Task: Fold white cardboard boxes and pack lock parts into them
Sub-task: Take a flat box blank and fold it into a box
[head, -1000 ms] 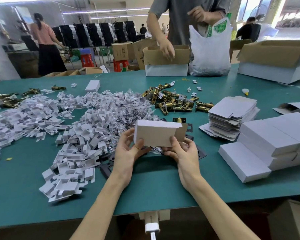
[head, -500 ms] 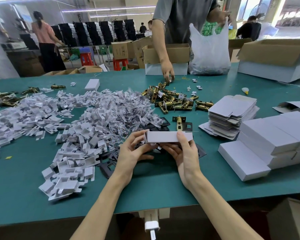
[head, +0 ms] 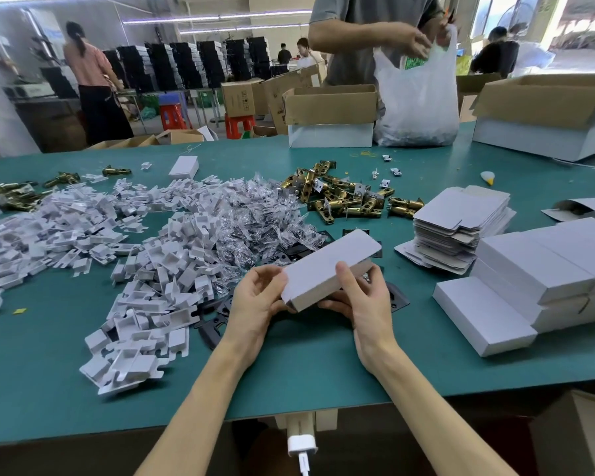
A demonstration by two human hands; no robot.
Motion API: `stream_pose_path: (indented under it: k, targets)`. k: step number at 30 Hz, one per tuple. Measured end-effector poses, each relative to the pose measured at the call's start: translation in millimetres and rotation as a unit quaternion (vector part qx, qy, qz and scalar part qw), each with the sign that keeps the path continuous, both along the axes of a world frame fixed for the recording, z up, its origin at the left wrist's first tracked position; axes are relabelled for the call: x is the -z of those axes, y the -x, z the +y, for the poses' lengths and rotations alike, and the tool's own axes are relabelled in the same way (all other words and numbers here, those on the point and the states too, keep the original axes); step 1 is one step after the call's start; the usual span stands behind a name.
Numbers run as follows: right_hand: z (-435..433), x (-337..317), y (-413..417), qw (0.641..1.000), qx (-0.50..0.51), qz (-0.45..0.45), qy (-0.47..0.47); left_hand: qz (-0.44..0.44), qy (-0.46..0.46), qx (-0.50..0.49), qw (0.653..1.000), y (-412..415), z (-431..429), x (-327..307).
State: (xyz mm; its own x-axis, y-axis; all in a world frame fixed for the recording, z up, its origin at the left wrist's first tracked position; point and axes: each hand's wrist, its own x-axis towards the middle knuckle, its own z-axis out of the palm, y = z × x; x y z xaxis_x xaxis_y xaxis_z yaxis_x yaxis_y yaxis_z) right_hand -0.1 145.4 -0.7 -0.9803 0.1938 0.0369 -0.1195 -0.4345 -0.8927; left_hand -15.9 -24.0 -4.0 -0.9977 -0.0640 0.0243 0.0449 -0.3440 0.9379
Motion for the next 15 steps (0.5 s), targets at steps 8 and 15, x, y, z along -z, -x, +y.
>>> stream_pose_path:
  k: [8,15]
  targets:
    - [4.2,2.2,1.0,1.000,-0.019,-0.017,0.017,-0.038,-0.025,-0.001,0.999,2.2,-2.3,0.7]
    - [3.6,2.1,-1.5,0.999,-0.050,0.003,-0.003,-0.029,-0.052,-0.003,0.998,2.9,-4.7,0.1]
